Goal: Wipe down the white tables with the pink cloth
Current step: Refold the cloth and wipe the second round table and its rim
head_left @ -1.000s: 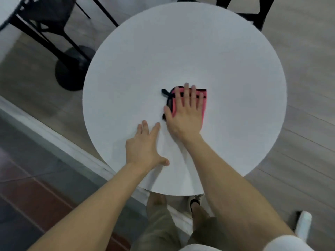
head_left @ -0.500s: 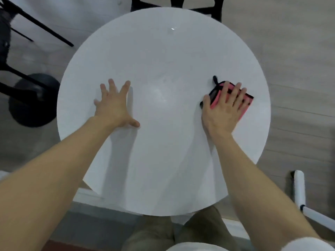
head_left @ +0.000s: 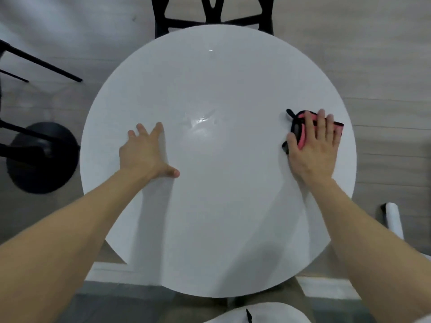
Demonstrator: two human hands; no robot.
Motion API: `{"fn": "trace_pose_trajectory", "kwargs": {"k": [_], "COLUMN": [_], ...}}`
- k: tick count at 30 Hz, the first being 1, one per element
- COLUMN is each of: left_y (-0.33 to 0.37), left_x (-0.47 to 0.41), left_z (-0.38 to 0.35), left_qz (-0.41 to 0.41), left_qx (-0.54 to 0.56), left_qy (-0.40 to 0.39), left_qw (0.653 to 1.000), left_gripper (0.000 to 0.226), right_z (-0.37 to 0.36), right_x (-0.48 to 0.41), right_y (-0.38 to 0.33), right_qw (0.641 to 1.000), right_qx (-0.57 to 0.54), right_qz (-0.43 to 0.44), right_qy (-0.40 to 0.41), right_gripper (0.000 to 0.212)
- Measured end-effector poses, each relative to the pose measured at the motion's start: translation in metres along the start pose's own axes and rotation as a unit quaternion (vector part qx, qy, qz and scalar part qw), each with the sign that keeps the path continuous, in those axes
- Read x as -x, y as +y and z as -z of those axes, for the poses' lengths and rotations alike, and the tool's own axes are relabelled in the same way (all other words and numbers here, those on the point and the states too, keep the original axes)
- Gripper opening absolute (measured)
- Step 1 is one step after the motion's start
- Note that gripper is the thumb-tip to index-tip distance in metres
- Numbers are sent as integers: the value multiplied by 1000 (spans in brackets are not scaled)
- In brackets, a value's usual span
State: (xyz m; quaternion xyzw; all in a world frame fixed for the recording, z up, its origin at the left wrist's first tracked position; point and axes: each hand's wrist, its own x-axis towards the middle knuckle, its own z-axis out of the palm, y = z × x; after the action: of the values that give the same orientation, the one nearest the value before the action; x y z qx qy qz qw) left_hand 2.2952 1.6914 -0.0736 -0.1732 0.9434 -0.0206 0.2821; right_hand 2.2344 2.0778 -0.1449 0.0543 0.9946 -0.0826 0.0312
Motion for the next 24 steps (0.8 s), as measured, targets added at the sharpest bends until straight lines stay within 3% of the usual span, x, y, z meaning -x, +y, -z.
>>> {"fn": "trace_pose_trajectory", "kwargs": {"k": [2, 3, 6, 8, 10, 12, 15, 19, 22, 24], "left_y": [0, -1, -2, -2, -2, -1, 0, 2, 1, -1], "left_x": [-2, -3, -4, -4, -3, -2, 0, 4, 1, -1], "left_z": [-1, -2, -5, -7, -7, -4, -1, 4, -1, -6], "left_qz": [-3, -4, -4, -1, 8, 5, 4, 5, 3, 9], "left_qx": [-4, -5, -6, -1, 3, 4, 4, 8, 9, 27], "left_qy": [2, 3, 2, 2, 8, 2, -5, -5, 10, 18], "left_qw": [1000, 1000, 1000, 1000, 1000, 1000, 1000, 1000, 1000, 999], "left_gripper": [162, 162, 165, 165, 165, 164, 163, 161, 165, 174], "right_z": [-5, -12, -36, -46, -52, -52, -35, -5, -13, -26], "right_x": [2, 3, 9, 11, 6, -1, -7, -20, -27, -23], "right_y": [-40, -69, -174, -228, -242, -213, -124, -34, -75, -133], "right_qw": [999, 999, 982, 961, 945, 938, 962, 997, 998, 999], "right_qx": [12, 13, -16, -49, -62, -57, -34, -10, -5, -12], "right_qz": [-46, -18, 186, 272, 320, 343, 270, 79, -52, 3], "right_qy": [18, 29, 31, 9, -5, -8, 8, -3, 30, 41], "right_gripper": [77, 76, 70, 72, 71, 70, 69, 73, 73, 73]}}
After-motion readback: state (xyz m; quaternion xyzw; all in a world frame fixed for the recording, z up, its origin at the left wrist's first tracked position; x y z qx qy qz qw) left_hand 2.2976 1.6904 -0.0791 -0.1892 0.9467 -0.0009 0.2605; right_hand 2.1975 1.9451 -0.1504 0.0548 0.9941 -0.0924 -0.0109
